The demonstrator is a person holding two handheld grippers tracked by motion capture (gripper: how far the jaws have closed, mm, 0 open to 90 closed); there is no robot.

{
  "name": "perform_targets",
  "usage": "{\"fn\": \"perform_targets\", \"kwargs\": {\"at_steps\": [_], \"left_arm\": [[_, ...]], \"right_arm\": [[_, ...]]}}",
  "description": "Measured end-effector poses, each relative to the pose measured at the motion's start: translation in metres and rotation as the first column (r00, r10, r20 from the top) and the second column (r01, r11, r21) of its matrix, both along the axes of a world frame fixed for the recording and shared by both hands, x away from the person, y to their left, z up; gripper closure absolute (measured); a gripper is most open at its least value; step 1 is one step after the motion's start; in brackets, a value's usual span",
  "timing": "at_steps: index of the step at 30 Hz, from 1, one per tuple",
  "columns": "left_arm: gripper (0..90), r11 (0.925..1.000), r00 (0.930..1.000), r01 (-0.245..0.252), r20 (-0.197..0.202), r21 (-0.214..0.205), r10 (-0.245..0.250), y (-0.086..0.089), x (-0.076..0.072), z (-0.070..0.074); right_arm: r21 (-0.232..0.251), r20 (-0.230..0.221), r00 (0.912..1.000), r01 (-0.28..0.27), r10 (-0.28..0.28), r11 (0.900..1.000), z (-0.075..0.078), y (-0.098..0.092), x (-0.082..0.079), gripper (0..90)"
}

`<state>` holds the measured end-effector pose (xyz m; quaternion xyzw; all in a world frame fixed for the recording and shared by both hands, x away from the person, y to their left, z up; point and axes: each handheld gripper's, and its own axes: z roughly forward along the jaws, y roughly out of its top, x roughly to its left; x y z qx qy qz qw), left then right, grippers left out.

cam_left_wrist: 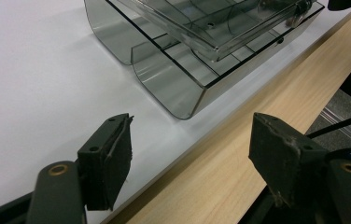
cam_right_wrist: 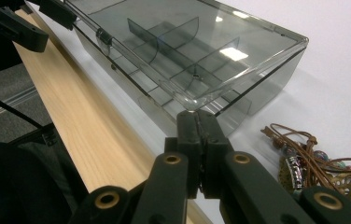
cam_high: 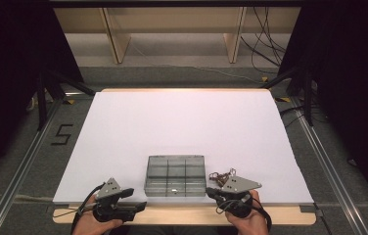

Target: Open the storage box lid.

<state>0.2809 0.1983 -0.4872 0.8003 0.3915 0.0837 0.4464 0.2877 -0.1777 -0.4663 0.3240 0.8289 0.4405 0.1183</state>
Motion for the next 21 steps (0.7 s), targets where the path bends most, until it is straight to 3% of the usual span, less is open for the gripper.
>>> {"fn": "perform_targets", "kwargs": {"at_steps": [4, 5, 6, 8, 9, 10, 11, 17, 19, 21], "left_arm": [[29.5, 0.9999, 0.9999, -0.011, -0.002, -0.013, 0.011, -0.001, 0.0, -0.001], [29.4, 1.0, 1.0, -0.002, 0.0, 0.0, 0.002, 0.0, 0.0, 0.0], [29.5, 0.9998, 0.9999, -0.013, 0.0, -0.016, 0.013, -0.001, 0.0, -0.001], [29.4, 0.9998, 0.9999, -0.013, -0.002, -0.015, 0.013, -0.001, 0.0, -0.001], [29.4, 0.9998, 0.9999, -0.015, -0.002, -0.016, 0.015, -0.001, 0.0, -0.001], [29.5, 0.9999, 0.9999, -0.012, 0.002, -0.004, 0.012, 0.0, 0.0, -0.001], [29.4, 0.9998, 0.9999, -0.013, 0.002, -0.013, 0.013, 0.0, 0.001, -0.001], [29.0, 0.9992, 0.9993, -0.037, -0.004, -0.011, 0.037, 0.001, 0.001, -0.001], [28.9, 0.999, 0.9992, -0.04, -0.004, -0.019, 0.04, 0.001, 0.001, -0.001], [28.8, 0.9991, 0.9991, -0.042, -0.009, -0.012, 0.042, 0.002, 0.002, -0.001]], "right_arm": [[0.011, 0.015, 0.9997, -0.017, 0.017, 0.9998, 0.0, 0.0, 0.003, 89.8], [0.023, -0.01, 0.9999, 0.004, -0.004, 0.9997, 0.001, 0.002, 0.0, 89.7], [0.019, 0.016, 0.9998, -0.015, 0.015, 0.9997, 0.001, 0.001, 0.003, 89.6], [0.023, 0.016, 0.9994, -0.032, 0.032, 0.9992, 0.001, 0.002, 0.004, 89.5], [0.027, -0.007, 1.0, 0.0, 0.0, 0.9996, 0.003, 0.003, 0.001, 89.5], [0.026, 0.031, 0.9995, -0.013, 0.012, 0.9996, 0.004, 0.002, 0.004, 89.5], [0.02, 0.037, 0.9993, -0.009, 0.008, 0.9998, 0.005, 0.002, 0.005, 89.5], [0.047, 0.034, 0.9994, -0.009, 0.007, 0.9989, 0.008, 0.005, 0.009, 89.5], [0.058, 0.059, 0.9982, -0.015, 0.011, 0.9982, 0.009, 0.006, 0.011, 89.5], [0.056, 0.055, 0.9984, -0.019, 0.016, 0.9982, 0.011, 0.007, 0.013, 89.5]]}}
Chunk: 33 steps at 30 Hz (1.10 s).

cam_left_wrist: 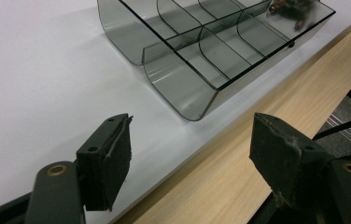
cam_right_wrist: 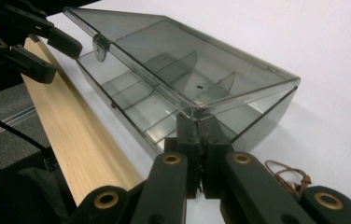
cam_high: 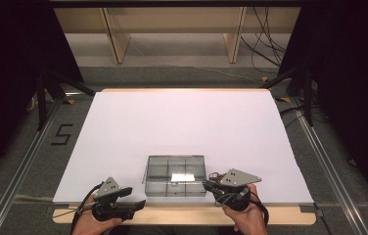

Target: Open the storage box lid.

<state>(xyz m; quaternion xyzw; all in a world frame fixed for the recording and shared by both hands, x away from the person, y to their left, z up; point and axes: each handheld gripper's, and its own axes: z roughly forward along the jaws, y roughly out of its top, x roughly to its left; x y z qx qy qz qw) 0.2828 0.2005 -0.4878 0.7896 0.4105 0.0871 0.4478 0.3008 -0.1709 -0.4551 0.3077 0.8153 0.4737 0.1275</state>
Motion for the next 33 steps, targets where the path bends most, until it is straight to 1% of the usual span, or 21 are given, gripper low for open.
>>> {"fn": "perform_targets", "kwargs": {"at_steps": [2, 3, 5, 6, 9, 10, 11, 13, 14, 15, 17, 18, 19, 20, 22, 23, 27, 28, 31, 32, 33], "left_arm": [[28.8, 1.0, 1.0, 0.001, 0.006, -0.003, -0.001, 0.0, 0.001, 0.001], [28.8, 0.9999, 0.9999, -0.007, 0.01, -0.014, 0.007, 0.0, 0.001, 0.001], [28.6, 1.0, 0.9999, -0.005, 0.014, -0.008, 0.005, 0.003, 0.001, 0.002], [28.6, 0.9998, 0.9997, -0.013, 0.022, -0.017, 0.014, 0.003, 0.001, 0.003], [28.5, 0.9994, 0.9995, -0.021, 0.021, -0.028, 0.022, 0.004, 0.002, 0.004], [28.5, 0.9996, 0.9994, -0.025, 0.025, -0.011, 0.025, 0.006, 0.003, 0.004], [28.5, 0.999, 0.9991, -0.036, 0.021, -0.025, 0.036, 0.005, 0.002, 0.004], [28.4, 0.999, 0.9991, -0.039, 0.016, -0.02, 0.039, 0.006, 0.002, 0.005], [28.4, 0.9987, 0.9991, -0.04, 0.014, -0.031, 0.041, 0.006, 0.003, 0.005], [28.4, 0.9994, 0.9993, -0.03, 0.021, -0.019, 0.03, 0.007, 0.003, 0.006], [28.4, 0.9993, 0.9992, -0.031, 0.025, -0.02, 0.031, 0.007, 0.003, 0.006], [28.4, 0.9995, 0.999, -0.029, 0.034, -0.015, 0.03, 0.007, 0.003, 0.006], [28.4, 0.999, 0.9987, -0.041, 0.03, -0.018, 0.042, 0.007, 0.004, 0.007], [28.4, 0.9992, 0.9985, -0.033, 0.043, -0.021, 0.034, 0.007, 0.005, 0.007], [28.5, 0.999, 0.9983, -0.041, 0.041, -0.02, 0.042, 0.007, 0.006, 0.008], [28.4, 0.9988, 0.9979, -0.044, 0.047, -0.021, 0.045, 0.007, 0.006, 0.008], [28.5, 0.9983, 0.997, -0.055, 0.053, -0.02, 0.056, 0.008, 0.011, 0.009], [28.4, 0.996, 0.9953, -0.08, 0.051, -0.041, 0.082, 0.008, 0.015, 0.01], [28.4, 0.9949, 0.9939, -0.092, 0.057, -0.041, 0.095, 0.007, 0.018, 0.013], [28.4, 0.995, 0.9931, -0.092, 0.07, -0.038, 0.095, 0.005, 0.023, 0.015], [28.5, 0.995, 0.9931, -0.092, 0.07, -0.038, 0.095, 0.005, 0.023, 0.015]], "right_arm": [[0.006, -0.005, 0.9999, 0.014, -0.014, 0.9999, 0.001, 0.001, 0.0, 89.5], [0.004, 0.021, 0.9998, -0.005, 0.005, 1.0, 0.002, 0.001, 0.002, 89.5], [0.012, -0.002, 0.9999, 0.017, -0.017, 0.9998, 0.004, 0.003, 0.002, 89.5], [0.014, 0.018, 0.9998, -0.003, 0.003, 0.9999, 0.004, 0.003, 0.005, 89.5], [0.025, -0.001, 1.0, 0.008, -0.008, 0.9997, 0.005, 0.005, 0.005, 89.4], [0.013, 0.038, 0.9992, -0.01, 0.009, 0.9999, 0.006, 0.005, 0.009, 89.2], [0.028, 0.021, 0.9997, -0.011, 0.01, 0.9996, 0.007, 0.007, 0.009, 89.2], [0.027, 0.026, 0.9995, -0.019, 0.019, 0.9995, 0.008, 0.008, 0.012, 89.1], [0.027, 0.026, 0.9995, -0.019, 0.019, 0.9995, 0.008, 0.008, 0.012, 89.1], [0.029, 0.055, 0.9984, -0.012, 0.011, 0.9995, 0.01, 0.009, 0.014, 89.1], [0.029, 0.037, 0.9993, -0.013, 0.012, 0.9995, 0.01, 0.01, 0.014, 89.0], [0.03, 0.04, 0.999, -0.022, 0.021, 0.9993, 0.011, 0.01, 0.015, 88.9], [0.036, 0.061, 0.9981, 0.001, -0.003, 0.9994, 0.013, 0.011, 0.017, 88.9], [0.044, 0.05, 0.9988, -0.002, 0.0, 0.999, 0.014, 0.011, 0.017, 88.9], [0.049, 0.048, 0.9987, -0.018, 0.016, 0.9986, 0.015, 0.011, 0.021, 88.8], [0.047, 0.046, 0.9989, 0.002, -0.004, 0.9989, 0.015, 0.011, 0.021, 88.6], [0.049, 0.035, 0.9994, 0.005, -0.006, 0.9988, 0.015, 0.011, 0.028, 88.6], [0.045, 0.037, 0.9993, 0.009, -0.01, 0.999, 0.015, 0.011, 0.029, 88.6], [0.053, 0.03, 0.9995, 0.007, -0.009, 0.9985, 0.015, 0.012, 0.032, 88.6], [0.06, 0.034, 0.9993, 0.012, -0.014, 0.9981, 0.016, 0.013, 0.035, 88.6], [0.057, 0.065, 0.9979, -0.004, 0.0, 0.9984, 0.015, 0.013, 0.037, 88.6]]}}
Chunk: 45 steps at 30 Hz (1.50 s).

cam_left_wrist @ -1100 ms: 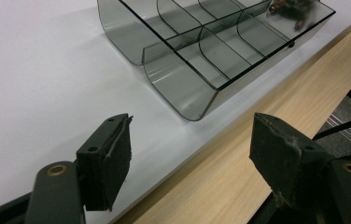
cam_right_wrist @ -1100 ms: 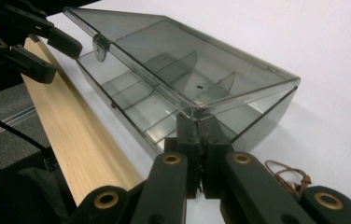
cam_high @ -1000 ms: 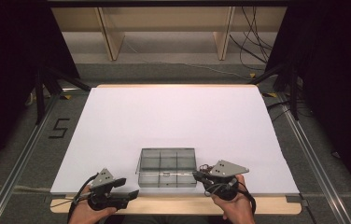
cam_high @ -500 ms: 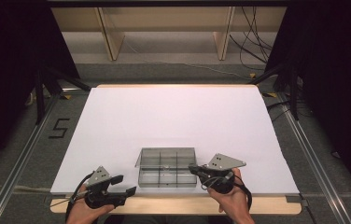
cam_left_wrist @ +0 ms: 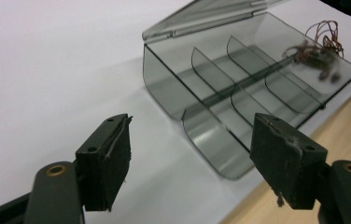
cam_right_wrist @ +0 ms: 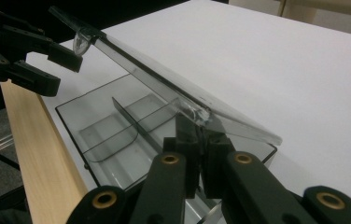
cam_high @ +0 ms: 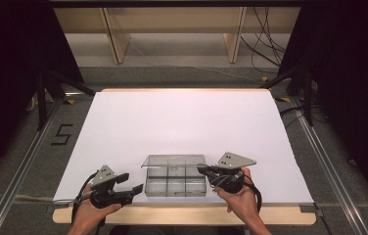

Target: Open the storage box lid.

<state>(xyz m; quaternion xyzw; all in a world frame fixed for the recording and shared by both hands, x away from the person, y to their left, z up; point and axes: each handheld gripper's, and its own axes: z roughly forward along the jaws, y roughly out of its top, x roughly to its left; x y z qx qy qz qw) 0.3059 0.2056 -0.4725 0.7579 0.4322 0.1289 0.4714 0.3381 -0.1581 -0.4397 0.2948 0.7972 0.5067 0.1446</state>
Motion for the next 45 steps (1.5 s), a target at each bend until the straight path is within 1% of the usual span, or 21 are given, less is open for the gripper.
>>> {"fn": "perform_targets", "kwargs": {"at_steps": [3, 6, 7, 10, 12, 13, 15, 17, 19, 22, 27, 28, 29, 31, 34, 35, 36, 39, 42, 44, 45], "left_arm": [[28.5, 1.0, 0.9995, 0.004, 0.032, 0.0, -0.004, -0.008, 0.01, 0.005], [28.7, 0.9999, 0.9985, 0.01, 0.054, 0.009, -0.01, -0.013, 0.02, 0.007], [28.7, 1.0, 0.9985, 0.004, 0.055, 0.007, -0.004, -0.015, 0.023, 0.008], [28.9, 0.9999, 0.998, 0.01, 0.063, 0.011, -0.01, -0.018, 0.034, 0.01], [29.3, 0.9997, 0.9974, 0.016, 0.07, 0.018, -0.018, -0.017, 0.038, 0.011], [29.7, 1.0, 0.9968, 0.003, 0.079, 0.009, -0.004, -0.019, 0.043, 0.012], [30.8, 1.0, 0.9953, -0.004, 0.097, -0.004, 0.004, -0.019, 0.047, 0.013], [31.2, 0.9998, 0.9933, -0.006, 0.116, -0.021, 0.009, -0.019, 0.052, 0.015], [31.7, 0.9998, 0.9927, -0.008, 0.12, -0.019, 0.01, -0.019, 0.053, 0.016], [35.5, 0.9996, 0.9906, -0.008, 0.136, -0.027, 0.012, -0.019, 0.058, 0.018], [41.1, 0.9992, 0.9891, 0.025, 0.146, -0.032, -0.02, -0.021, 0.064, 0.017], [42.1, 0.9992, 0.9876, 0.03, 0.155, -0.028, -0.025, -0.022, 0.065, 0.017], [44.0, 0.9991, 0.9873, 0.031, 0.157, -0.03, -0.026, -0.023, 0.065, 0.016], [46.5, 0.9989, 0.9867, 0.039, 0.159, -0.025, -0.034, -0.025, 0.066, 0.016], [51.6, 0.9965, 0.9815, 0.079, 0.177, -0.027, -0.073, -0.03, 0.069, 0.017], [52.6, 0.995, 0.9803, 0.091, 0.18, -0.041, -0.082, -0.031, 0.071, 0.016], [55.7, 0.9935, 0.9771, 0.105, 0.191, -0.044, -0.094, -0.033, 0.073, 0.017], [58.3, 0.9926, 0.9739, 0.113, 0.203, -0.045, -0.101, -0.034, 0.076, 0.017], [60.7, 0.9931, 0.974, 0.107, 0.206, -0.048, -0.094, -0.032, 0.08, 0.018], [61.5, 0.9926, 0.974, 0.108, 0.206, -0.055, -0.094, -0.031, 0.081, 0.017], [62.7, 0.9919, 0.9719, 0.115, 0.213, -0.054, -0.101, -0.031, 0.083, 0.017]], "right_arm": [[-0.005, -0.033, 0.9992, 0.025, -0.025, 0.9997, 0.003, 0.0, 0.0, 88.6], [-0.002, 0.006, 0.9997, 0.023, -0.023, 0.9997, 0.002, 0.001, 0.004, 88.6], [0.009, -0.019, 0.9997, 0.012, -0.012, 0.9999, 0.002, 0.002, 0.005, 88.6], [-0.001, -0.01, 0.9999, 0.005, -0.005, 1.0, 0.002, 0.003, 0.008, 88.4], [0.001, -0.033, 0.9992, 0.022, -0.022, 0.9997, 0.003, 0.004, 0.006, 88.4], [0.001, 0.0, 0.9997, 0.025, -0.025, 0.9997, 0.002, 0.004, 0.01, 88.4], [0.009, -0.022, 0.9996, 0.014, -0.014, 0.9999, 0.002, 0.005, 0.011, 88.4], [-0.009, 0.005, 0.9999, 0.014, -0.014, 0.9999, 0.002, 0.005, 0.013, 88.4], [0.004, -0.016, 0.9995, 0.027, -0.027, 0.9996, 0.002, 0.006, 0.012, 88.4], [0.002, -0.006, 0.9999, 0.016, -0.016, 0.9999, 0.003, 0.006, 0.016, 88.4], [0.005, -0.015, 0.9996, 0.024, -0.024, 0.9997, 0.003, 0.006, 0.018, 88.0], [-0.004, 0.008, 0.9996, 0.028, -0.028, 0.9996, 0.003, 0.005, 0.02, 88.0], [0.015, -0.017, 0.9997, 0.017, -0.016, 0.9998, 0.003, 0.006, 0.021, 88.0], [0.008, -0.008, 0.9998, 0.019, -0.019, 0.9998, 0.003, 0.006, 0.021, 87.9], [0.013, -0.032, 0.9988, 0.038, -0.037, 0.9992, 0.003, 0.005, 0.021, 87.3], [0.012, -0.031, 0.9988, 0.039, -0.039, 0.9992, 0.003, 0.004, 0.021, 87.2], [0.013, 0.005, 0.9995, 0.03, -0.03, 0.9995, 0.002, 0.003, 0.025, 87.1], [0.009, -0.005, 0.9997, 0.025, -0.025, 0.9996, 0.002, 0.001, 0.024, 86.5], [0.021, -0.054, 0.997, 0.056, -0.055, 0.9982, 0.002, -0.002, 0.02, 78.6], [0.017, -0.032, 0.9984, 0.047, -0.047, 0.9987, 0.001, -0.003, 0.022, 74.6], [0.017, -0.062, 0.9961, 0.063, -0.062, 0.9979, 0.001, -0.004, 0.017, 65.6]]}}
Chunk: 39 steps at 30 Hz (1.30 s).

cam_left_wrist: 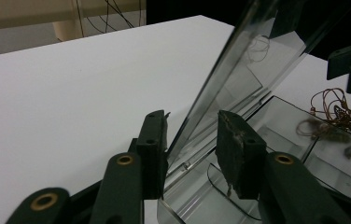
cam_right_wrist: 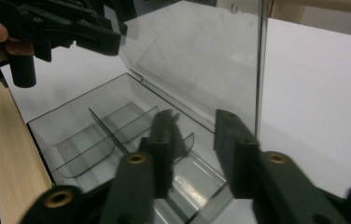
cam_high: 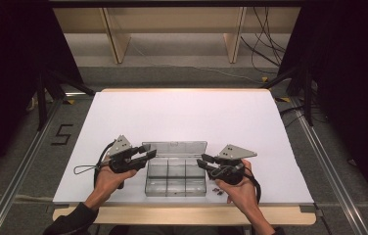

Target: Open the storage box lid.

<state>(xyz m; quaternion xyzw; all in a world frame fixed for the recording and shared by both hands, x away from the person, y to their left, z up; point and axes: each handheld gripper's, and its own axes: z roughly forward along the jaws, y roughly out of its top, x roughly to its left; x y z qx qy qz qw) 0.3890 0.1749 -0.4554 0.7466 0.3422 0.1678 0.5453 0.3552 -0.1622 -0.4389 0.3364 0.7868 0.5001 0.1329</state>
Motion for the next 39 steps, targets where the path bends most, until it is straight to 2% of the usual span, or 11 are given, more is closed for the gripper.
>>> {"fn": "perform_targets", "kwargs": {"at_steps": [2, 9, 12, 14, 15, 22, 24, 30, 33, 36, 39], "left_arm": [[63.3, 1.0, 1.0, -0.006, -0.001, 0.007, 0.006, 0.0, 0.0, 0.001], [64.9, 0.9999, 0.9999, -0.012, -0.002, 0.012, 0.013, -0.001, 0.004, 0.001], [65.2, 0.9999, 0.9999, -0.015, -0.009, 0.007, 0.015, -0.001, 0.006, 0.001], [65.4, 0.9999, 0.9999, -0.009, -0.004, 0.009, 0.009, -0.001, 0.008, 0.001], [65.7, 0.9999, 0.9999, -0.009, -0.007, 0.005, 0.009, -0.001, 0.008, 0.001], [66.0, 1.0, 0.9998, -0.001, -0.021, -0.003, 0.0, -0.001, 0.015, -0.002], [66.2, 1.0, 0.9994, -0.009, -0.033, -0.003, 0.009, -0.001, 0.017, -0.003], [66.1, 0.9998, 0.9989, -0.019, -0.043, -0.005, 0.019, -0.002, 0.021, -0.005], [65.9, 0.9997, 0.9985, -0.023, -0.049, -0.006, 0.023, -0.002, 0.022, -0.006], [65.5, 0.9995, 0.9975, -0.03, -0.064, -0.006, 0.03, -0.003, 0.025, -0.007], [65.3, 0.9995, 0.9971, -0.03, -0.07, -0.002, 0.03, -0.003, 0.027, -0.007]], "right_arm": [[-0.011, 0.029, 0.9996, -0.005, 0.006, 0.9999, -0.001, -0.002, 0.001, 58.7], [-0.013, -0.013, 0.9999, 0.01, -0.011, 0.9999, 0.001, -0.005, -0.017, 43.7], [-0.019, 0.008, 1.0, -0.004, 0.004, 0.9998, 0.0, -0.007, -0.019, 41.7], [-0.025, -0.037, 0.9993, 0.011, -0.012, 0.9996, 0.0, -0.007, -0.025, 39.4], [-0.044, -0.012, 0.9999, -0.004, 0.003, 0.999, -0.001, -0.01, -0.025, 38.8], [-0.024, -0.087, 0.9961, 0.014, -0.016, 0.9996, -0.006, -0.012, -0.034, 37.7], [-0.036, -0.044, 0.999, -0.008, 0.006, 0.9993, -0.008, -0.015, -0.03, 37.7], [-0.011, -0.085, 0.9963, 0.013, -0.014, 0.9999, -0.008, -0.016, -0.035, 37.6], [-0.018, -0.047, 0.9987, 0.021, -0.022, 0.9996, -0.007, -0.018, -0.033, 37.3], [0.003, -0.078, 0.9969, 0.012, -0.012, 0.9999, -0.007, -0.018, -0.035, 37.3], [-0.022, -0.044, 0.999, 0.0, -0.001, 0.9998, -0.008, -0.02, -0.033, 37.2]]}}
